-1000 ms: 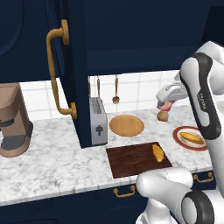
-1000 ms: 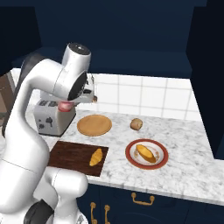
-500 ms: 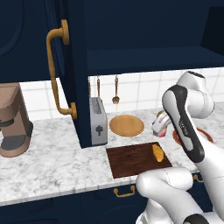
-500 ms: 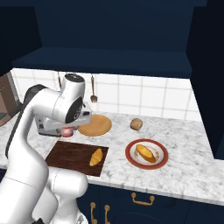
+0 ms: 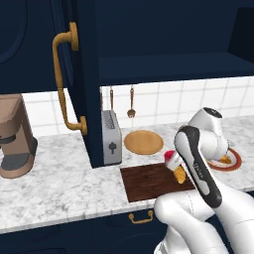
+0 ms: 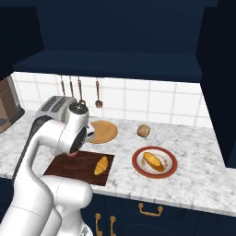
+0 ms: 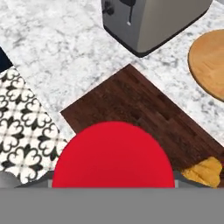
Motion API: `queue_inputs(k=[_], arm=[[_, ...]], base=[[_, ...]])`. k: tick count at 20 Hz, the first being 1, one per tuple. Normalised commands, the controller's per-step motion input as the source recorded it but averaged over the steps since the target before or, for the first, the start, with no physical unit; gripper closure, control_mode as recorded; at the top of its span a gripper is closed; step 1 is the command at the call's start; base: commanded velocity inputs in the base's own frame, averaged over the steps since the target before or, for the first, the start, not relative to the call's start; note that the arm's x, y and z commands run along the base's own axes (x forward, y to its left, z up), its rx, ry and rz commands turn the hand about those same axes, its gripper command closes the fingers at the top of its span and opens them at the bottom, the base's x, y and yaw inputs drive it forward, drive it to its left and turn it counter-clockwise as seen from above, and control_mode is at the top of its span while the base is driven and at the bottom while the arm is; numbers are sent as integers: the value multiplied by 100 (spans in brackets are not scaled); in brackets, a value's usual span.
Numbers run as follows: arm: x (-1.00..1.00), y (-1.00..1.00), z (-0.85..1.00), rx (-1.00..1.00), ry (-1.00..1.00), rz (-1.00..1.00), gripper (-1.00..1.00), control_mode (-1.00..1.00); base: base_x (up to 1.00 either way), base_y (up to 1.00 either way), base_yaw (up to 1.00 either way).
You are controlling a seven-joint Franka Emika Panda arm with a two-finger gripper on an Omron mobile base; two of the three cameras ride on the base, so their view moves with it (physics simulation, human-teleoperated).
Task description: From the different types of pastries on the counter, select a croissant and place it on the cutting board. Then retrieve a jar of jam from the cabinet and place it alongside the croissant on the cutting board.
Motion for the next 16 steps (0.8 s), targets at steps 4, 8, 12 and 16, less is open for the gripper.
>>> queue_inputs(k=[4,8,12,16], arm=[[44,23,-42,-13,-23,3,100,-100],[11,2,-70,-16,-6,0,100,-100],[12,0,-54,-9,-10,0,100,-100],[18,0,-49,-1,-9,0,100,-100]], base=[[0,0,0],[0,0,0],[0,0,0],[0,0,0]])
